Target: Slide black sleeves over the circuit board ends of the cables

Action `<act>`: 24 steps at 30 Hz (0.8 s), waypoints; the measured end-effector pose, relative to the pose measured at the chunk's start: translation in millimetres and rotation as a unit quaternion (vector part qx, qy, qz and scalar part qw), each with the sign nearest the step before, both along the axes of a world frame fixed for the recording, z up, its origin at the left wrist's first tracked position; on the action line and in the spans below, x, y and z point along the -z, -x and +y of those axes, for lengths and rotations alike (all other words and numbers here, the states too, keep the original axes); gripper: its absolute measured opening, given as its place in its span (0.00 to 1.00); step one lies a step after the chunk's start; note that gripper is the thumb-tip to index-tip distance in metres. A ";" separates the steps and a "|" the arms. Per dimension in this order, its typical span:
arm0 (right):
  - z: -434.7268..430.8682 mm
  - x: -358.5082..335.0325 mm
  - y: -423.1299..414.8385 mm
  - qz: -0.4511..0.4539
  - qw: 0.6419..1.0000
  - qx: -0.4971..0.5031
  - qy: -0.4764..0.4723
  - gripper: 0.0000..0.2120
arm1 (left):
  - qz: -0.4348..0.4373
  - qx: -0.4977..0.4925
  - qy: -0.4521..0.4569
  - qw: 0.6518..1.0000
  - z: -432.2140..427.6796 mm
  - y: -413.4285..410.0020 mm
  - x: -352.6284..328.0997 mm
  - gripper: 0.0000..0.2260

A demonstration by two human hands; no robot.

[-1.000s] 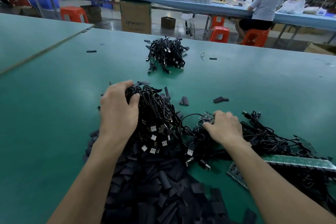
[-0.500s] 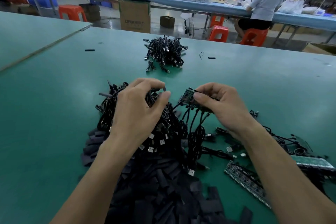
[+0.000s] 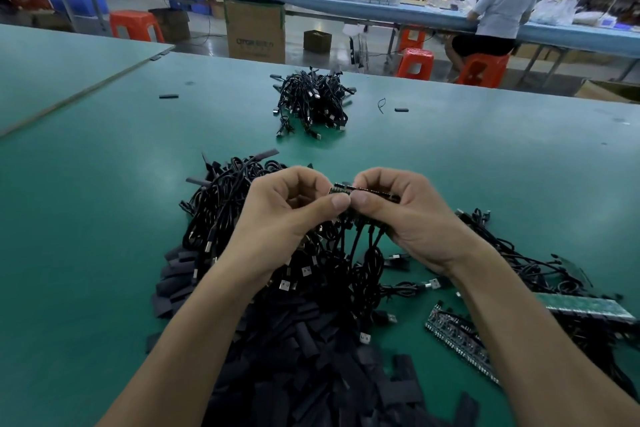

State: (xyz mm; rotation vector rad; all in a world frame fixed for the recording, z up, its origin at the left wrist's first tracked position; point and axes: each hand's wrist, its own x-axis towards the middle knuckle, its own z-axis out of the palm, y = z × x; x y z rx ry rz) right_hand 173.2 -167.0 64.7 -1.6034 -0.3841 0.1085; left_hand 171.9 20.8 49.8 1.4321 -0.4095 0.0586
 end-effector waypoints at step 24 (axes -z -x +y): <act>-17.2 0.0 0.3 0.018 0.995 -0.097 -0.025 0.09 | 0.071 0.107 0.065 0.990 -7.3 4.2 2.2 0.04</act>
